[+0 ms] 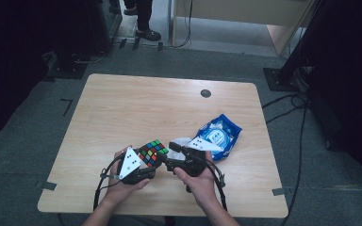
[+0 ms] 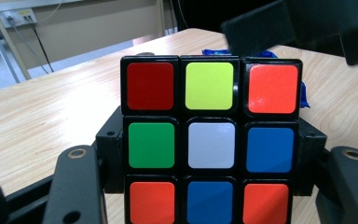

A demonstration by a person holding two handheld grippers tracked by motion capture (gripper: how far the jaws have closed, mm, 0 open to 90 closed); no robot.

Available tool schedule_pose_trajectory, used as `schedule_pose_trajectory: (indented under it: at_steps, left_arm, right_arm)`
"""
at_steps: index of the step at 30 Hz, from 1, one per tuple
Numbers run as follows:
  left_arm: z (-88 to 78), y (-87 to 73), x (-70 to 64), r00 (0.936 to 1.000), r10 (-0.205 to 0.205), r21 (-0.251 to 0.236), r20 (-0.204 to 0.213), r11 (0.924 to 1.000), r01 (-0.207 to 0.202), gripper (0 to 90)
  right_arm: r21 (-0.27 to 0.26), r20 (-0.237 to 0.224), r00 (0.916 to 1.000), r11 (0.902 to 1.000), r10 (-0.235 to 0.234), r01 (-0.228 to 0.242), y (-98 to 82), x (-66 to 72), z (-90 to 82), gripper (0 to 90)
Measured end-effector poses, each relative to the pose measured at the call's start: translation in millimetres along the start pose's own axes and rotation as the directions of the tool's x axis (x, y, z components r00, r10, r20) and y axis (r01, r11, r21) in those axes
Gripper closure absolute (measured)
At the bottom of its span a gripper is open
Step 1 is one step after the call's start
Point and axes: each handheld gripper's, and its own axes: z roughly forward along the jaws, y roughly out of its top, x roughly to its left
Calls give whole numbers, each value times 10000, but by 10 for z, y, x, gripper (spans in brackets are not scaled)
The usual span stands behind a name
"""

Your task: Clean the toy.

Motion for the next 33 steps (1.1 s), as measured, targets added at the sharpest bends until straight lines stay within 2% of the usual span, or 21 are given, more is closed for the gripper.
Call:
schedule_pose_trajectory:
  at_steps: [1,2,5,11,18,21,22,23,25,28,29,31,33]
  left_arm:
    - [7,3,-19,10000,94,23,-23,10000,-94,342]
    - [12,5,-34,9999,97,-4,-51,10000,-97,342]
    - [9,33,-87,9998,215,-132,44,9997,-215,342]
    - [22,40,-127,9994,354,-153,40,9993,-353,342]
    - [51,25,-125,9996,161,-45,233,9999,-160,340]
    - [44,23,-107,9984,190,0,533,9998,-191,328]
    - [44,23,-107,9984,190,0,533,9998,-191,313]
    - [22,9,-91,9962,302,-42,815,9995,-299,313]
    - [0,-25,-63,9936,599,83,957,9981,-610,265]
    - [-4,-49,-24,9947,672,177,777,9975,-688,272]
    - [-5,-57,8,9959,684,208,595,9973,-698,280]
    - [-7,-62,36,9965,756,236,364,9968,-765,299]
    - [-17,-59,44,9959,830,191,366,9963,-837,305]
  right_arm:
    - [232,41,9999,9997,96,-97,-31,20,47,277]
    - [232,41,9999,9997,96,-97,-31,20,47,277]
    - [624,193,9995,9977,235,-247,-79,-3,106,304]
    - [648,102,9984,9964,549,-555,-94,-18,116,335]
    - [839,354,9966,9935,744,-771,-95,-27,111,346]
    - [931,424,9954,9916,861,-897,-66,-61,79,347]
    - [931,424,9954,9916,861,-897,-66,-61,79,347]
    - [875,488,9950,9920,873,-913,-50,-73,61,347]
    - [395,666,9924,9935,1037,-1065,58,-165,-57,347]
    - [229,665,9916,9934,1106,-1124,130,-205,-141,347]
    - [204,649,9917,9935,1106,-1121,151,-211,-165,347]
    - [310,468,9934,9939,1046,-1061,188,-209,-199,348]
    - [532,297,9952,9940,937,-952,195,-181,-193,347]
